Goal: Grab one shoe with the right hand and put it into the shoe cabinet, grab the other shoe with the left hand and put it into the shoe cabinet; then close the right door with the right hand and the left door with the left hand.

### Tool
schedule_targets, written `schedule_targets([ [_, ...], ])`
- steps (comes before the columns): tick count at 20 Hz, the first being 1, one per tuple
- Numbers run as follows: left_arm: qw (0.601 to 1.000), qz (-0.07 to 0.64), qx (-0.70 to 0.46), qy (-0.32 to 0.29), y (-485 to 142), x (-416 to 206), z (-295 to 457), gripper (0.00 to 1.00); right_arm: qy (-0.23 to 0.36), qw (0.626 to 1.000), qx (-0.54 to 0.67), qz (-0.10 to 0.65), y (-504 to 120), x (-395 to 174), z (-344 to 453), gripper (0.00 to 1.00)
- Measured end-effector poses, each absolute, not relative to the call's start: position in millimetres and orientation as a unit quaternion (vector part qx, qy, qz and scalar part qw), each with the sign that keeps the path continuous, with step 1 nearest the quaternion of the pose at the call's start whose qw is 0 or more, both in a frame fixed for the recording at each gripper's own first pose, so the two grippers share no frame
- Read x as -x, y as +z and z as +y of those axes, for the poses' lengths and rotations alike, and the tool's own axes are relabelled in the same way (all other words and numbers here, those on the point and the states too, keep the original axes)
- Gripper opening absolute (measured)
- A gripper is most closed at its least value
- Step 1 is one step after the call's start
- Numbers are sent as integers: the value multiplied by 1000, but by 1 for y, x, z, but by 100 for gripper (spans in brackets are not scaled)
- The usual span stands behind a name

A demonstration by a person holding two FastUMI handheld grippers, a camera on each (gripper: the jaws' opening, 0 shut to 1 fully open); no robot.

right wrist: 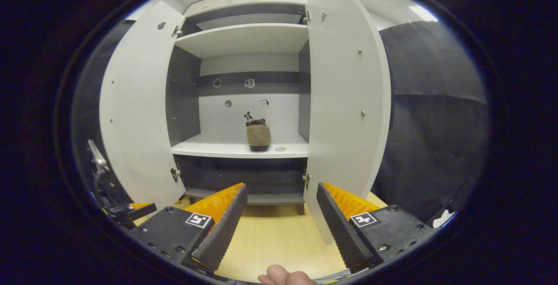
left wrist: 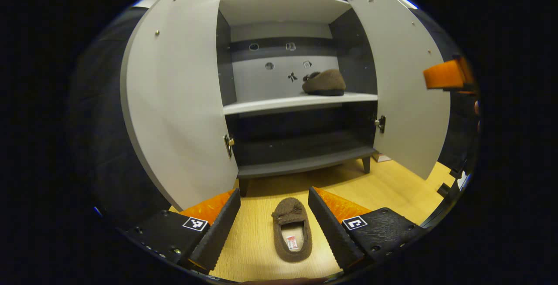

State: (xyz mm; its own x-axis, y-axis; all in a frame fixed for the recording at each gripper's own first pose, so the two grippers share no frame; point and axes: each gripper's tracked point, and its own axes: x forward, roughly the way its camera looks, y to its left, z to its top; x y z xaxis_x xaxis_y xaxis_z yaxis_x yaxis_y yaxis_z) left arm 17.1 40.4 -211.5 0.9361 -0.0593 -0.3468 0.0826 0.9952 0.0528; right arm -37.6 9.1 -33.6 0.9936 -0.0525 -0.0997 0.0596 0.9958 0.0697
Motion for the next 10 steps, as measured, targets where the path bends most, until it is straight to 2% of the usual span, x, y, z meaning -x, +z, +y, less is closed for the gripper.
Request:
schedule_targets([
  [3, 973, 230, -24, -23, -271, -23, 47, 96, -35, 997, -24, 64, -34, 47, 3, 100],
  [6, 952, 302, -32, -35, -336, -20, 41, 96, -37, 996, -1, 78, -36, 53, 1, 99],
  [9, 944, 325, -29, -37, -365, -28, 36, 96, -33, 994, 28, 102, -48, 55, 5, 100],
  [10, 944, 326, -29, -37, -367, -31, 38, 90, -32, 992, 38, 114, -54, 55, 5, 99],
])
